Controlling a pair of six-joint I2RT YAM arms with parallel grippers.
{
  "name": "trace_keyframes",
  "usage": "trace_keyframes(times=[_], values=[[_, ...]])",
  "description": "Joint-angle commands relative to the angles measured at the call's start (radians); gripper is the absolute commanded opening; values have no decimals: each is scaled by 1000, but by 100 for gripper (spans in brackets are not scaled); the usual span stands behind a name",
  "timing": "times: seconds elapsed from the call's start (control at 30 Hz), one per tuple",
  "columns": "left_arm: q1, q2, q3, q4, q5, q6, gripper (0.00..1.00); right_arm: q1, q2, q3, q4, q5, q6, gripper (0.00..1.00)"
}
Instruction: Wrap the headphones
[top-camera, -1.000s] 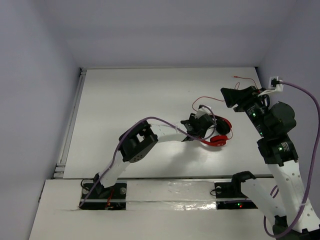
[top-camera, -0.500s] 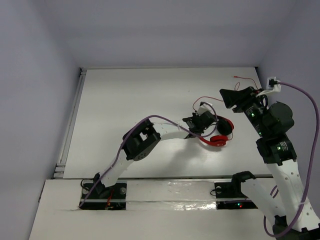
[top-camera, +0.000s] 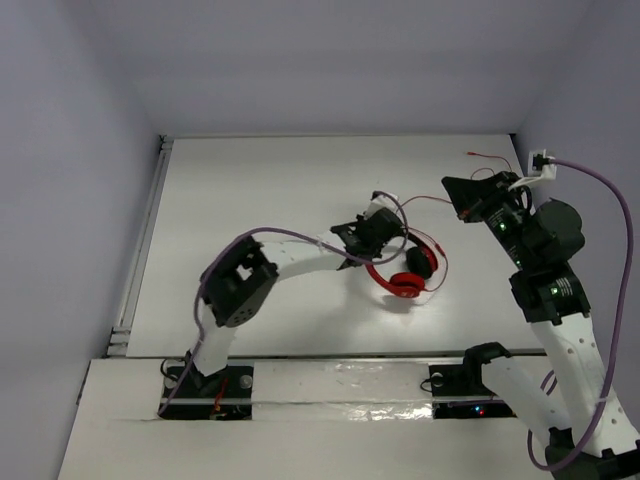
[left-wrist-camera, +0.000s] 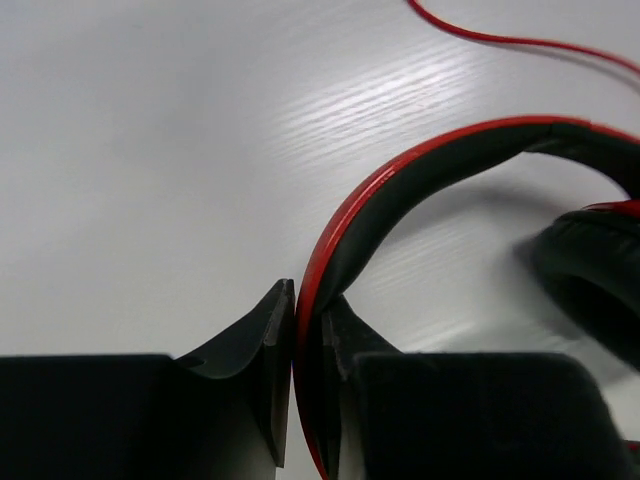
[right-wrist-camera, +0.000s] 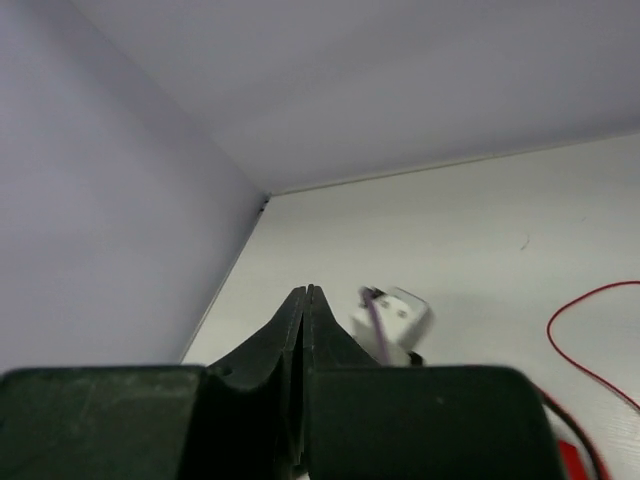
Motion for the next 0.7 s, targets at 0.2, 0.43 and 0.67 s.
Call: trace_keyframes(times=[0.2, 0.43, 0.67], values=[[185, -604, -84, -235, 50, 132, 0, -2, 152, 141, 163, -277, -104, 0], [380, -776, 37, -308, 192, 192, 0, -2, 259, 148, 327, -495, -209, 40], [559, -706, 246, -362, 388, 186, 0, -2, 292, 117, 260, -751, -327, 80]])
